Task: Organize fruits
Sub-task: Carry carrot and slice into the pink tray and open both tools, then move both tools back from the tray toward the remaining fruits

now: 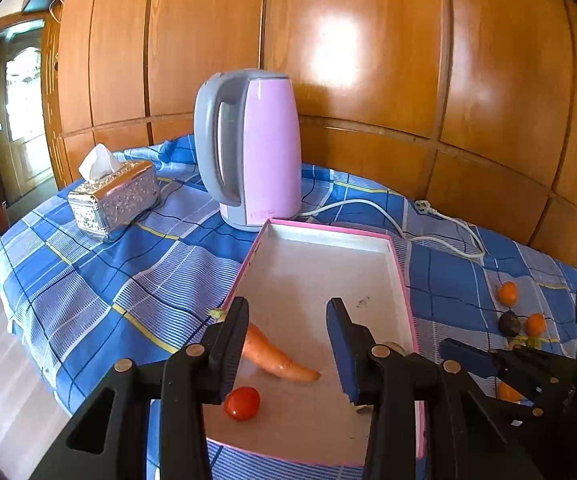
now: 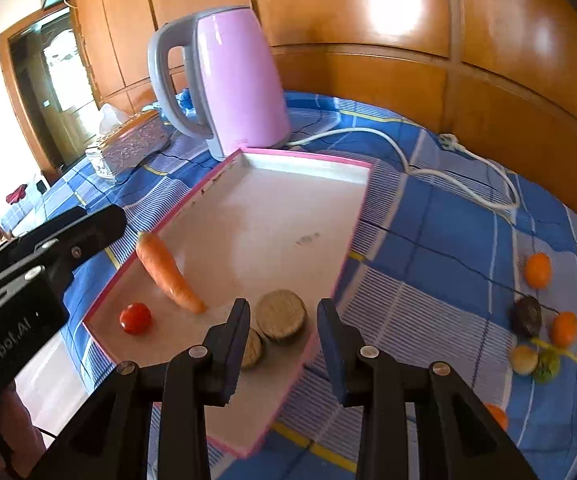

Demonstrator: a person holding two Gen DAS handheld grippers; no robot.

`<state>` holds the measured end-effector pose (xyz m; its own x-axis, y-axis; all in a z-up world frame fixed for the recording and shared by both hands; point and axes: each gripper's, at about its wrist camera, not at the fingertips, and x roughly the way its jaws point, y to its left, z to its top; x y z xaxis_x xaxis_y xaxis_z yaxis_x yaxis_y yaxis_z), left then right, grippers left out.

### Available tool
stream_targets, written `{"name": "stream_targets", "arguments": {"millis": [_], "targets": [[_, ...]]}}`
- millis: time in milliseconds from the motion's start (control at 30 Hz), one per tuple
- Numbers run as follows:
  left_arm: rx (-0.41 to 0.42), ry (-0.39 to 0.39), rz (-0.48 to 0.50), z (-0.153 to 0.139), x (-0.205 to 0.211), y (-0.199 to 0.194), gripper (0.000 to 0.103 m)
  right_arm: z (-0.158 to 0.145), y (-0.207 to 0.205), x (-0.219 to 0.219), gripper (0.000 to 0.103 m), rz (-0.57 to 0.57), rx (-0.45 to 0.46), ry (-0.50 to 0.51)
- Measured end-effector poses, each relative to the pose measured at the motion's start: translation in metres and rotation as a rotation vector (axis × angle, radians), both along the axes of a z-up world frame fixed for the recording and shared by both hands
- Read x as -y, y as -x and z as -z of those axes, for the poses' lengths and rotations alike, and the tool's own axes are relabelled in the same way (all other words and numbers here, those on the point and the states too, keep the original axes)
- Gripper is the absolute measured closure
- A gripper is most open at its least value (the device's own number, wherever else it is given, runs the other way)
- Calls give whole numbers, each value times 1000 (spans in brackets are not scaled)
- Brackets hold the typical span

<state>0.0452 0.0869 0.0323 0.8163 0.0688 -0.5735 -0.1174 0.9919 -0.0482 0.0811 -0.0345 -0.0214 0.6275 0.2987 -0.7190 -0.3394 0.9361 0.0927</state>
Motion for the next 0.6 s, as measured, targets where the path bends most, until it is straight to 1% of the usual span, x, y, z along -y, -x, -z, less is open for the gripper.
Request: {"name": "stream_targets", "arguments": {"millis": [300,400,600], "targets": [[5,-37,62,-2,28,17,62,-6,28,25,67,60,52,15],[4,-44,97,-2,41,20,62,-8,36,34,67,82,64,17],[27,-77,159,-6,67,29,62,-8,46,56,67,135,80,13]]}}
